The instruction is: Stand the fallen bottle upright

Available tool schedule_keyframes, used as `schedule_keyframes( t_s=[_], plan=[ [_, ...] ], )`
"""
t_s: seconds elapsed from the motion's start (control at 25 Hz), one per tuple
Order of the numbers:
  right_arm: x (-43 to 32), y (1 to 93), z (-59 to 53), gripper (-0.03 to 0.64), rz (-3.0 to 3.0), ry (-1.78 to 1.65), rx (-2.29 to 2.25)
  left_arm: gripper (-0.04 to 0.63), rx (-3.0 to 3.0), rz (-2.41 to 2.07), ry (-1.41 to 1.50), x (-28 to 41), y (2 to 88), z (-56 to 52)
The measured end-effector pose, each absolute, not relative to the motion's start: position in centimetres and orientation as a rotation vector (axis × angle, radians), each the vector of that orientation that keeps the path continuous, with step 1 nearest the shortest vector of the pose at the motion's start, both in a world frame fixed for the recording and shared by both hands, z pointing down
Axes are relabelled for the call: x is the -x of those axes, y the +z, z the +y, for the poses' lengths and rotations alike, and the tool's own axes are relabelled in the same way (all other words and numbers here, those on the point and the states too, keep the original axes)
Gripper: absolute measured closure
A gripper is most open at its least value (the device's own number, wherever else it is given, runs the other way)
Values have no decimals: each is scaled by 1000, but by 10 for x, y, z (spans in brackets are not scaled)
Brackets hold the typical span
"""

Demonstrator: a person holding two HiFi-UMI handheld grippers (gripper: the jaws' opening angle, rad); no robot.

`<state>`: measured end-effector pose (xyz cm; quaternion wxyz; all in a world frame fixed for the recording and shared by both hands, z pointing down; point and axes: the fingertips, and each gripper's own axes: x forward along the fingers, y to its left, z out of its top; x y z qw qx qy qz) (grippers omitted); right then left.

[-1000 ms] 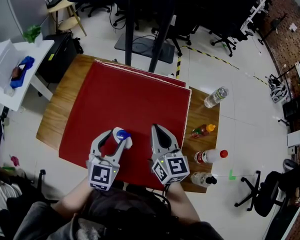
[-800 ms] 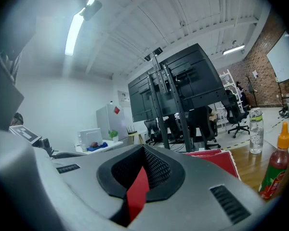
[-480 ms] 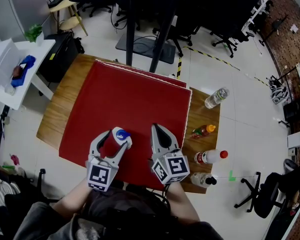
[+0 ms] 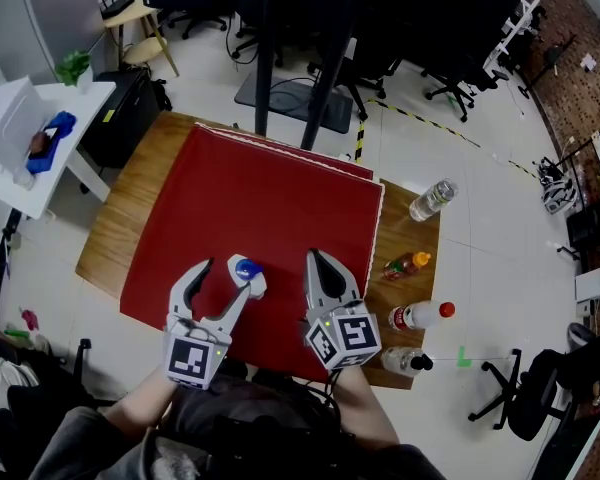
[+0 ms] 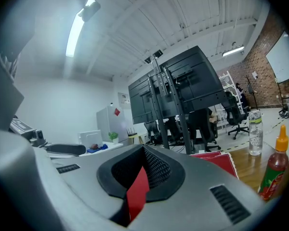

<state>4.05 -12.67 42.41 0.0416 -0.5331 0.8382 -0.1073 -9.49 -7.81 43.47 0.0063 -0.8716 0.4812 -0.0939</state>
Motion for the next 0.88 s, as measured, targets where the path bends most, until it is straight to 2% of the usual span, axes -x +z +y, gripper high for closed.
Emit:
schedule_keyframes(
  t_s=[0.12,0.28,0.6,0.88],
  plan=[
    [-41,420,-124,617,2558,-321,1631,290,2712,1540,-242,101,425,-88],
    [-42,411,-120,617,2540,-299,1631,410,2640,1586,-155,112,402,-101],
    [-45,392,-120,617,2496,-217,1640,569,2658,1693,-144,132,399,-132],
    [-38,389,-124,618,2520,-168,1648,571,2738,1735,-220,144,426,-144]
  ],
)
